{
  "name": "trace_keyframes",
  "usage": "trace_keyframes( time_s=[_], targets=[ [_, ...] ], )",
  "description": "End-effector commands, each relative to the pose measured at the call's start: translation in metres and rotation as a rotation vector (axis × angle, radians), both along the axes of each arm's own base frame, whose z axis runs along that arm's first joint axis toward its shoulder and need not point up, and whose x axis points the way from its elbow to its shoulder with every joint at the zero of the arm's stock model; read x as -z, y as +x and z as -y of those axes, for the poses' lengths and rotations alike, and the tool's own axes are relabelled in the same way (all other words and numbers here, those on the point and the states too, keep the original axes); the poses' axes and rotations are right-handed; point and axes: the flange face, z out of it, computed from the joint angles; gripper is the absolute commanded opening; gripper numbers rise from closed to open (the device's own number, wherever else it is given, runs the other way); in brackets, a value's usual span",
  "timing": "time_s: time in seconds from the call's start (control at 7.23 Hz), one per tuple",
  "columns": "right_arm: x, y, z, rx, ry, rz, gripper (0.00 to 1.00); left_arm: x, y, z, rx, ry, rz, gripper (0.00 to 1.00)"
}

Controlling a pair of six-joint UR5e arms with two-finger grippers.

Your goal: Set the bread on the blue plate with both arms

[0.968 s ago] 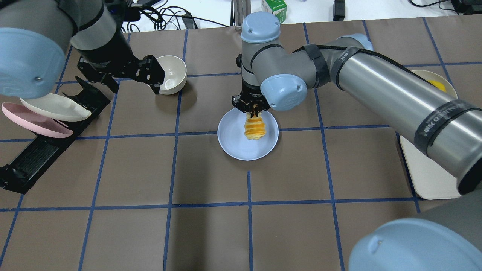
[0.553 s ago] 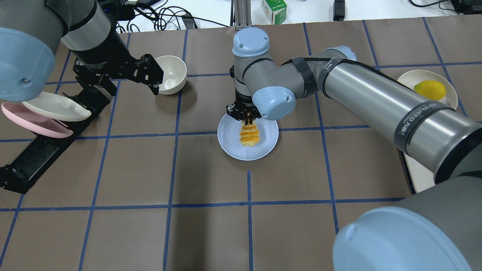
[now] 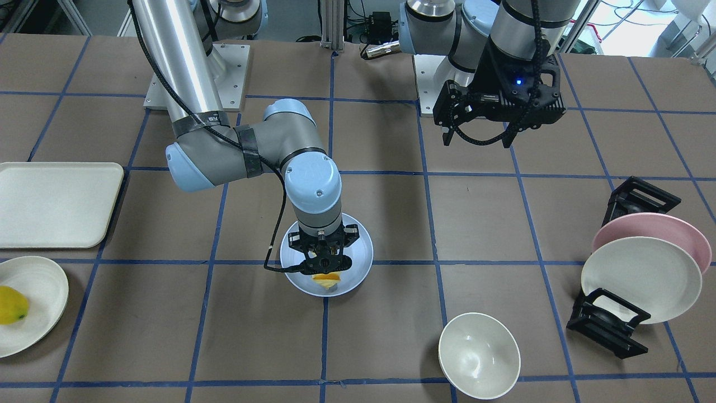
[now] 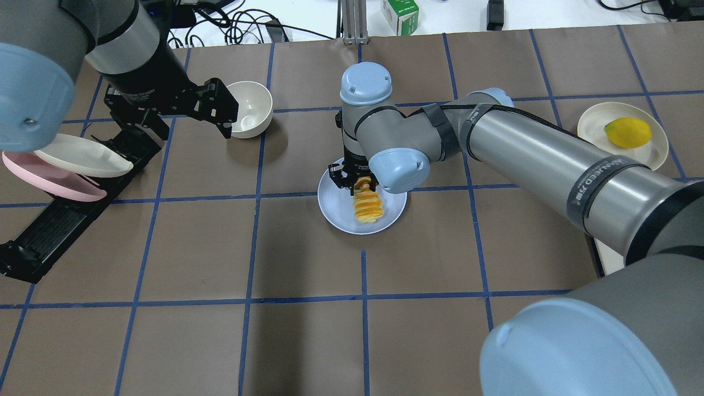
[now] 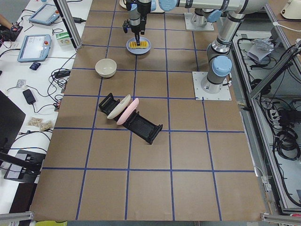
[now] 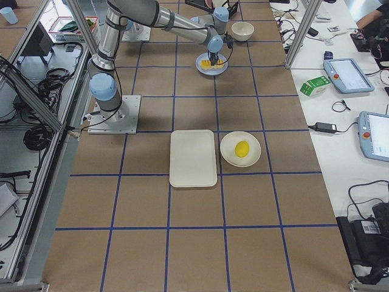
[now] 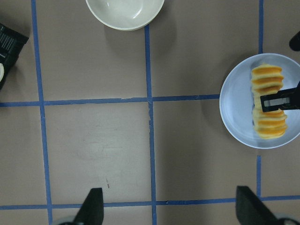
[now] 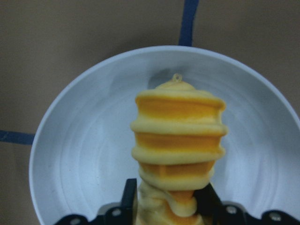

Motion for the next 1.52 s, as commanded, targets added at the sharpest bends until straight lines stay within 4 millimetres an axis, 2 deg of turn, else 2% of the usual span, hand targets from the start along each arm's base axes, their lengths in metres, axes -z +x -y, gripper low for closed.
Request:
trace_keyframes(
  time_s=[0.0, 0.14, 0.41, 0.55, 0.69, 0.83, 0.97, 1.11, 1.24, 1.38],
  targets=[
    [-0.003, -0.001, 0.001, 0.005, -0.021, -0.002, 1.00, -0.005, 0.001, -0.007, -0.008, -0.006, 0.012, 1.00],
    [-0.012, -0.002, 0.005, 0.006, -0.035, 0.000, 1.00, -0.006, 0.001, -0.009, -0.010, -0.009, 0.012, 1.00],
    [-0.063, -0.025, 0.006, 0.038, -0.038, -0.004, 1.00, -0.003, 0.001, -0.008, -0.009, -0.001, 0.009, 1.00],
    [-0.091, -0.061, 0.017, 0.082, -0.012, -0.010, 1.00, -0.002, 0.001, -0.009, -0.011, 0.002, 0.007, 1.00],
    [-0.123, -0.109, 0.027, 0.160, 0.016, -0.020, 1.00, -0.002, 0.001, -0.009, -0.011, 0.000, 0.003, 1.00],
    [-0.165, -0.146, 0.029, 0.190, 0.014, -0.017, 1.00, 0.000, 0.000, -0.008, -0.010, 0.003, 0.001, 1.00],
    [-0.190, -0.180, 0.035, 0.240, 0.010, -0.010, 1.00, 0.000, 0.001, -0.009, -0.009, 0.005, 0.006, 1.00],
    [-0.214, -0.198, 0.025, 0.268, 0.022, -0.021, 1.00, 0.000, 0.001, -0.009, -0.011, 0.003, 0.007, 1.00],
    [-0.249, -0.213, 0.007, 0.289, 0.026, -0.021, 1.00, 0.001, 0.001, -0.009, -0.009, 0.006, 0.006, 1.00],
    [-0.275, -0.237, -0.008, 0.330, 0.034, -0.026, 1.00, 0.001, 0.001, -0.009, -0.011, 0.006, 0.006, 1.00]
  ],
)
